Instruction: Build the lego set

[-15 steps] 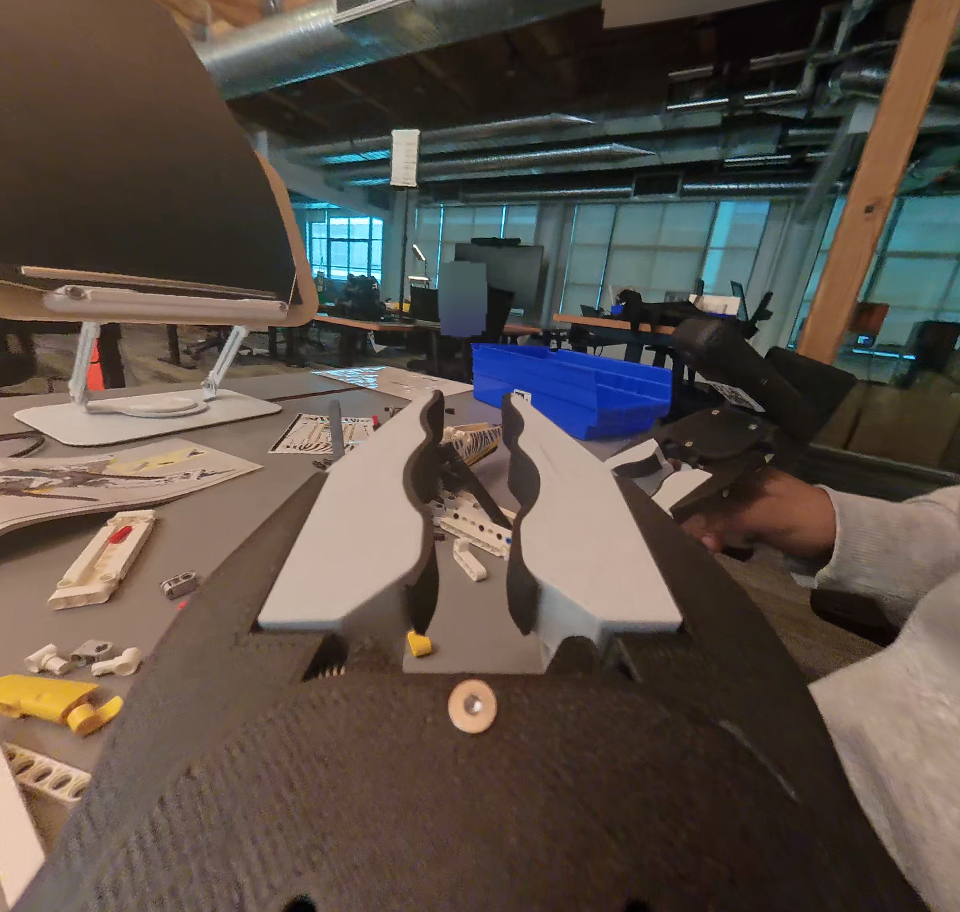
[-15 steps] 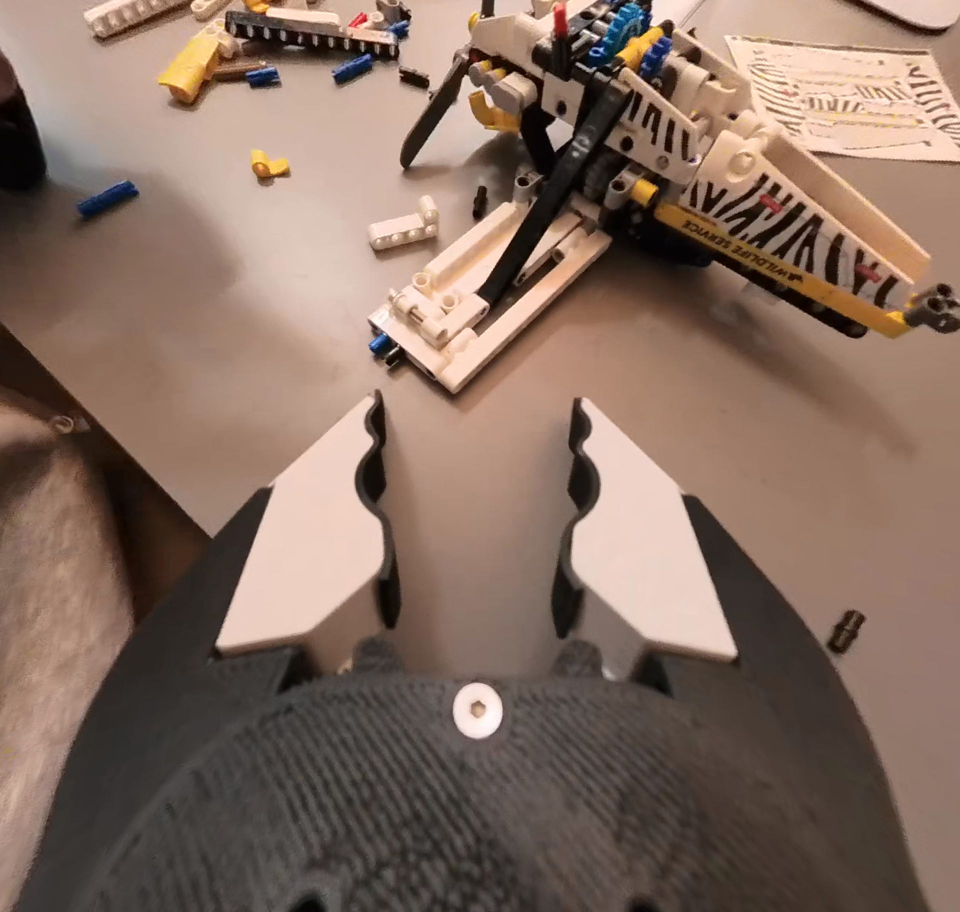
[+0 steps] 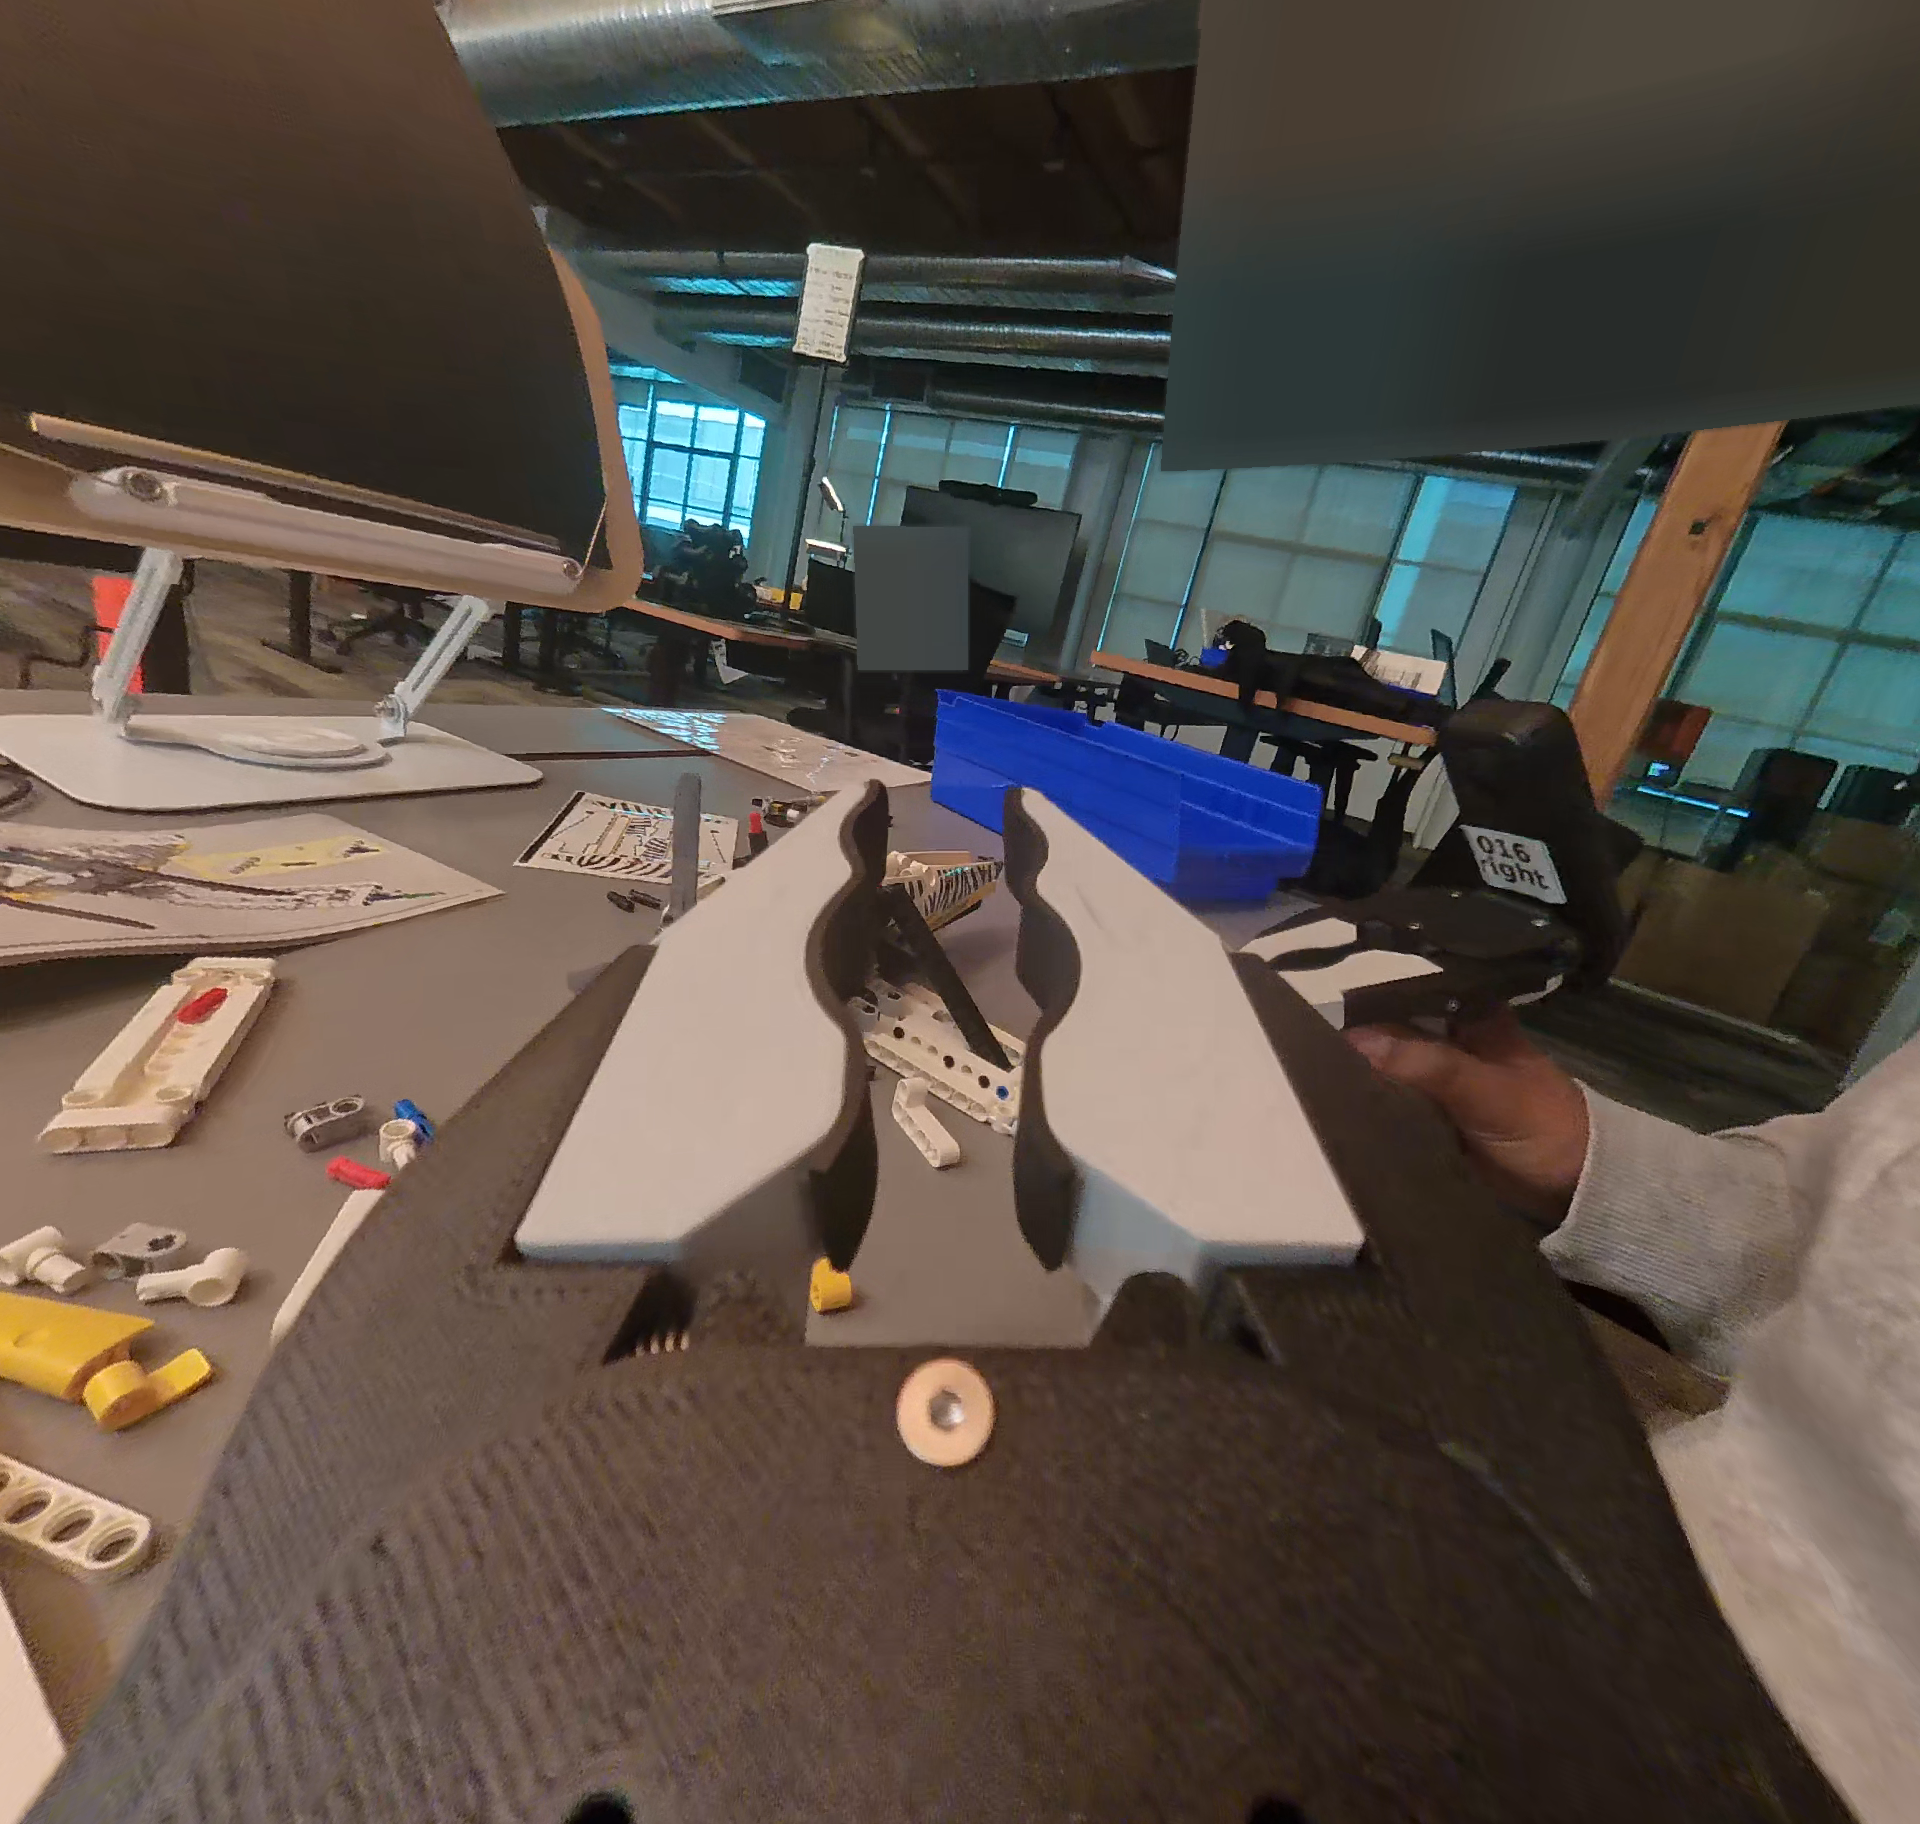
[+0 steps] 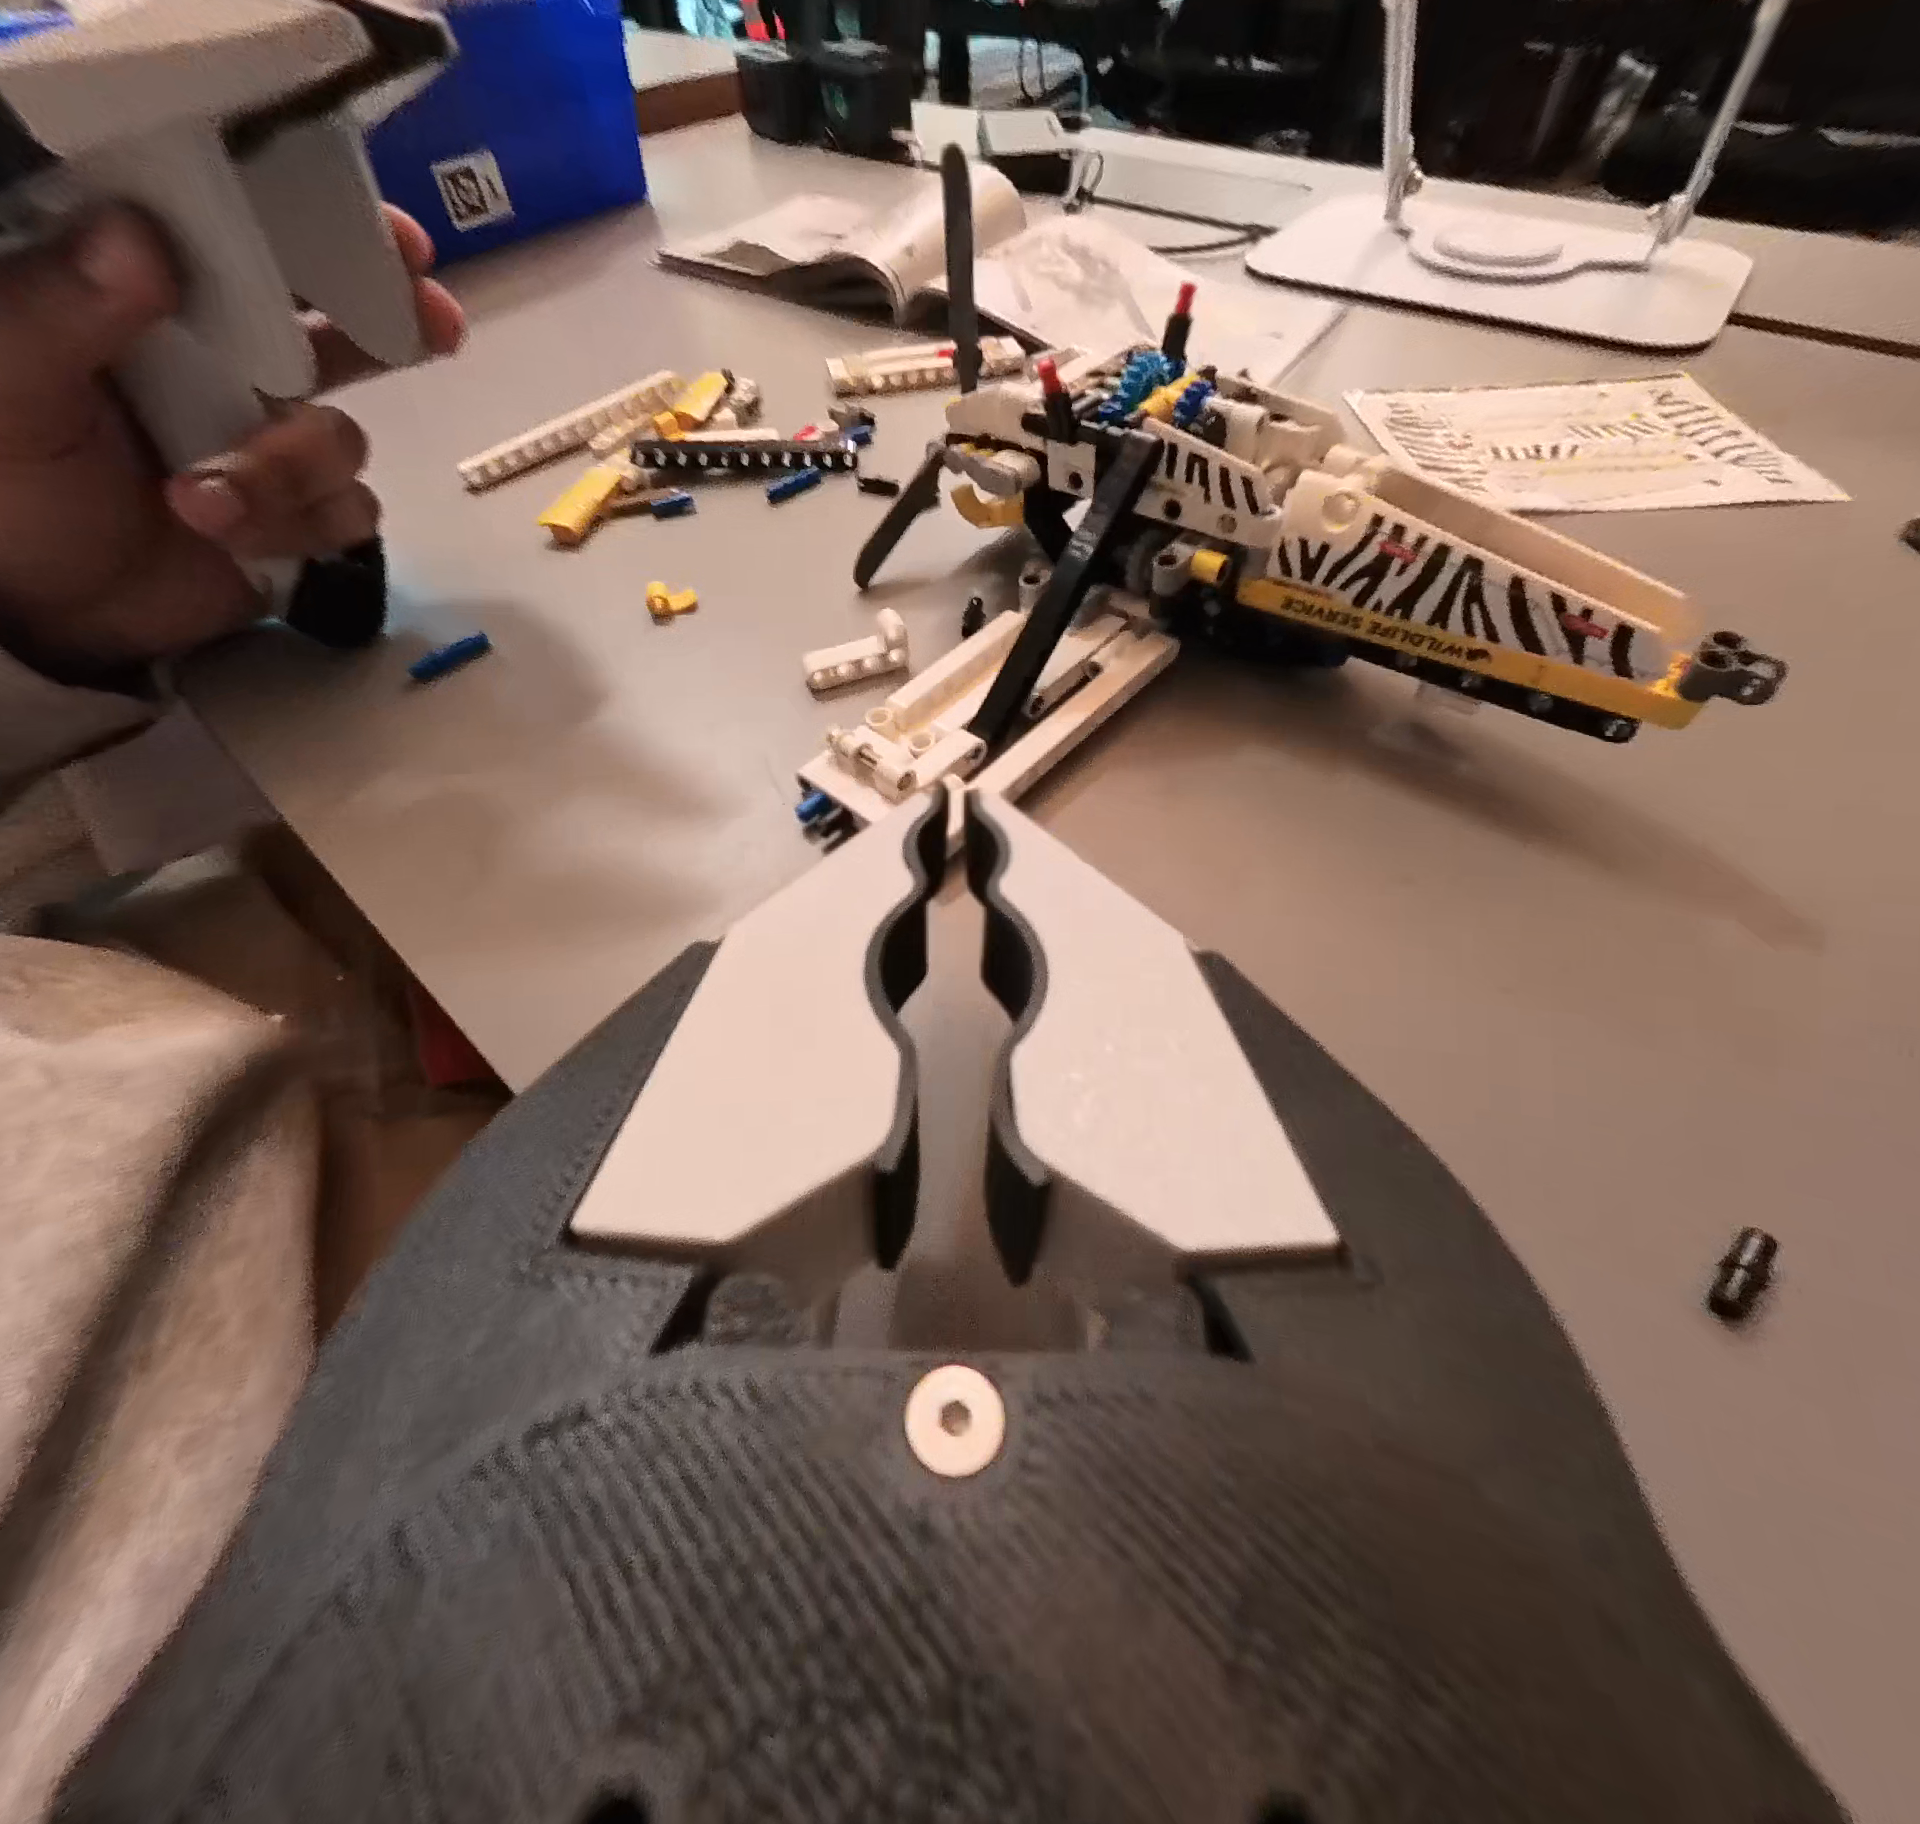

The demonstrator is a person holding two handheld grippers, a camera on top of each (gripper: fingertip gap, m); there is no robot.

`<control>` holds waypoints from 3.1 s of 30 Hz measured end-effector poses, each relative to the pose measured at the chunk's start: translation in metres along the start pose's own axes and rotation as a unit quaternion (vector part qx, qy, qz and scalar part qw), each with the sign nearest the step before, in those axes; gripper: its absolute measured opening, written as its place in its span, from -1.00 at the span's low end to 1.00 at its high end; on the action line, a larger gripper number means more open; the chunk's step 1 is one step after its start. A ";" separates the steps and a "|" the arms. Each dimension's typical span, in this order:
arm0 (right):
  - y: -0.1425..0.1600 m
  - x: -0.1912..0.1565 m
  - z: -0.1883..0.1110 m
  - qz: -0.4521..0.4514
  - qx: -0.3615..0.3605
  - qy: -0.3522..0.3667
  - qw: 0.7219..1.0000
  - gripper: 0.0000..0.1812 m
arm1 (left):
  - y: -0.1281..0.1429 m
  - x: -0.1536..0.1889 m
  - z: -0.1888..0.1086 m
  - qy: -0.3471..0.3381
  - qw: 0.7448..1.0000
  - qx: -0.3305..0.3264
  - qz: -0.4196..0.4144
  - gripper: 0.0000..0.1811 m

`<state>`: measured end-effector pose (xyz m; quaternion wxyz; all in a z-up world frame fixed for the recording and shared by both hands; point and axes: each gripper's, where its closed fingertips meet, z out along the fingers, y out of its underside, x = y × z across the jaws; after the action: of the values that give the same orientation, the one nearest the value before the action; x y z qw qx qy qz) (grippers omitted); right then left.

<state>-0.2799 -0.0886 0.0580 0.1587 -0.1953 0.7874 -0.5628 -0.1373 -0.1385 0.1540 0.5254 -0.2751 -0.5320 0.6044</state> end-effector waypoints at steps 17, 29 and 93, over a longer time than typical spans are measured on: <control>0.000 0.002 0.002 0.045 -0.004 -0.024 0.999 -1.00 | 0.011 -0.097 0.034 -0.162 0.966 -0.198 -0.046 -0.44; -0.004 -0.003 -0.003 0.022 0.020 -0.028 0.999 -1.00 | 0.108 -0.261 0.147 -0.227 0.850 -0.475 0.025 0.05; 0.000 0.004 0.002 0.061 -0.002 -0.028 0.998 -1.00 | -0.008 -0.336 -0.051 -0.326 0.903 -0.212 -0.183 -0.82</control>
<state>-0.2826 -0.0921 0.0572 0.2142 -0.1627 0.7945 -0.5445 0.0109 -0.4327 0.0713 0.3529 -0.0652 -0.8305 0.4260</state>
